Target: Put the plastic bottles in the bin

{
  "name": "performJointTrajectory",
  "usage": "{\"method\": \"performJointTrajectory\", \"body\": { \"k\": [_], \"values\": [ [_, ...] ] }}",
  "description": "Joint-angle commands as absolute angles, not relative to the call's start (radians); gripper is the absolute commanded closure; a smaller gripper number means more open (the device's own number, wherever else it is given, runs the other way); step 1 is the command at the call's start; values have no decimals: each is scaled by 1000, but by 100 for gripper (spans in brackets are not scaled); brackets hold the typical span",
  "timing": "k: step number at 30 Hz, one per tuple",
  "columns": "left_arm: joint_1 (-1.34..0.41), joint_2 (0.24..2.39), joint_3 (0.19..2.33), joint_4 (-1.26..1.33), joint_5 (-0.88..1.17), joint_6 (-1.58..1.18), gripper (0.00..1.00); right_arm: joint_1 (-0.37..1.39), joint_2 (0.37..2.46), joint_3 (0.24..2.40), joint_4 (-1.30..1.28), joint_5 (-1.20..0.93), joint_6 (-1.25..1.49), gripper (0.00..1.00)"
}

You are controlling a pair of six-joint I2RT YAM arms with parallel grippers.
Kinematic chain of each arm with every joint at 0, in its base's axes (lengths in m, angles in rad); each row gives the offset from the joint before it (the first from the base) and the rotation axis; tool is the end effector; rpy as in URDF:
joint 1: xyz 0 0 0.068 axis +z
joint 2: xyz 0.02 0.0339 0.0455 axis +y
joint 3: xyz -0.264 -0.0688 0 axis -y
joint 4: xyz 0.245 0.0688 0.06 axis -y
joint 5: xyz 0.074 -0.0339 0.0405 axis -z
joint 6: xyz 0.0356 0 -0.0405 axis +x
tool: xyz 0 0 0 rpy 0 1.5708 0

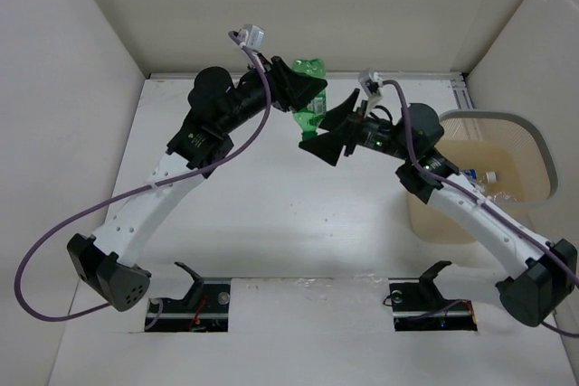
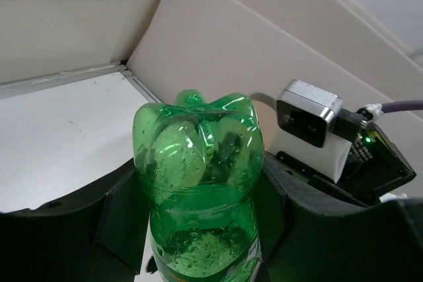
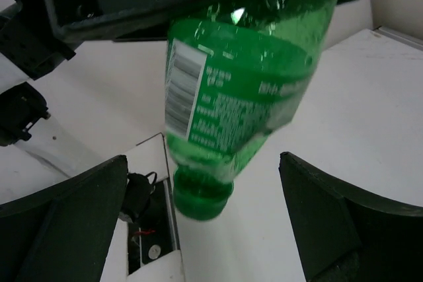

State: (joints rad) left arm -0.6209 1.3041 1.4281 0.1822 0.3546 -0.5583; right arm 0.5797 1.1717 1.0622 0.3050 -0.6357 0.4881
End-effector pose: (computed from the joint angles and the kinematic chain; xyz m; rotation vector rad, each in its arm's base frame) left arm 0.2275 -0.1779 0.4904 0.3716 1.3365 -1.2233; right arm 0.2128 0.1646 0.4096 -0.6416 1.4109 1.2989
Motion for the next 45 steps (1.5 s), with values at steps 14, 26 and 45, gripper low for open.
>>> {"method": "performJointTrajectory", "body": {
  "k": [14,26,45],
  "values": [
    [-635,1230,1355,262,382,-591,78,652,1367,1220,577,-511,526,94],
    [-614,1198,1457,155,-12,-548,0,468,1038,1085,236,-288,433,100],
    [-614,1177,1430,-8,-93,-525,0,61,736,1298,-703,723,594,0]
  ]
}}
